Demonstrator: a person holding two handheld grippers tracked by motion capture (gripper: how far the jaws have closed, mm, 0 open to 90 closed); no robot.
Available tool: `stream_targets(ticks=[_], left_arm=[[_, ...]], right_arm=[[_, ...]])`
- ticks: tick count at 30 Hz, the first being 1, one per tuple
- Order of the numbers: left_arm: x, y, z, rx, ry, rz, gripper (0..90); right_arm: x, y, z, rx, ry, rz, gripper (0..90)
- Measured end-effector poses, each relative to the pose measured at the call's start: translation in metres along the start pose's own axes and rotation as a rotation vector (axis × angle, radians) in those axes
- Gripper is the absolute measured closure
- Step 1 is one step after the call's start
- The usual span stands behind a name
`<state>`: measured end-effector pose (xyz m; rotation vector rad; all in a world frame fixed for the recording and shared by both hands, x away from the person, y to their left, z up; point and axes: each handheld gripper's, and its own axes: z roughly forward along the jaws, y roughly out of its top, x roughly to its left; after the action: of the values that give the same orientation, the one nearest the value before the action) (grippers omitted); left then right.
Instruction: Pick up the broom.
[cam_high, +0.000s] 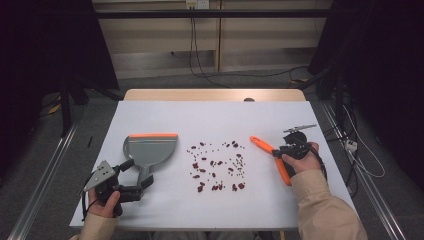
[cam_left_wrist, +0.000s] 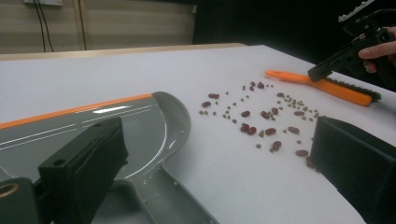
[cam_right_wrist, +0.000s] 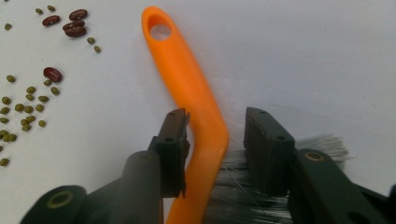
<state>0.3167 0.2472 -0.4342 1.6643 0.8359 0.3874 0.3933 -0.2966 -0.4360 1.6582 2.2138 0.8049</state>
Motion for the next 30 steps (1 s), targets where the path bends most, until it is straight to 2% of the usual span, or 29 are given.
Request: stream_targets(ticks=[4,6,10,11,15,18,21,22,23,26,30], left_arm=[[0.001,0.000,0.000,0.004,-0.001,0.005,3.5],[0.000,0.000,0.000,0.004,0.000,0.005,3.5],[0.001,-0.001,0.001,0.007,0.000,0.007,3.5],[0.001,-0.001,0.001,0.007,0.001,0.005,3.5],[0.001,0.000,0.001,0.007,0.002,0.008,3.5],[0.001,0.000,0.002,0.007,0.002,0.008,3.5],[0.001,0.000,0.003,0.006,-0.001,0.007,3.5],[0.001,0.000,0.003,0.006,0.001,0.006,3.5],[0.001,0.001,0.004,0.006,0.001,0.007,3.5],[0.000,0.001,0.005,0.008,-0.004,0.011,3.5],[0.000,0.001,0.005,0.009,-0.005,0.017,3.6]], right_arm=[[0.001,0.004,0.003,0.035,0.009,-0.017,66.3],[0.003,0.005,0.005,0.053,-0.006,-0.032,67.5],[0.006,0.010,0.009,0.094,-0.018,-0.050,66.6],[0.007,0.011,0.011,0.119,-0.032,-0.057,65.8],[0.008,0.014,0.013,0.146,-0.035,-0.066,65.9],[0.005,0.016,0.015,0.165,-0.021,-0.038,66.1],[0.007,0.020,0.017,0.192,-0.039,-0.034,67.0],[0.008,0.021,0.018,0.204,-0.044,-0.048,67.5],[0.008,0.022,0.018,0.207,-0.042,-0.034,68.0],[0.006,0.021,0.018,0.201,-0.031,-0.008,69.1],[0.006,0.020,0.018,0.190,-0.033,-0.002,69.3]])
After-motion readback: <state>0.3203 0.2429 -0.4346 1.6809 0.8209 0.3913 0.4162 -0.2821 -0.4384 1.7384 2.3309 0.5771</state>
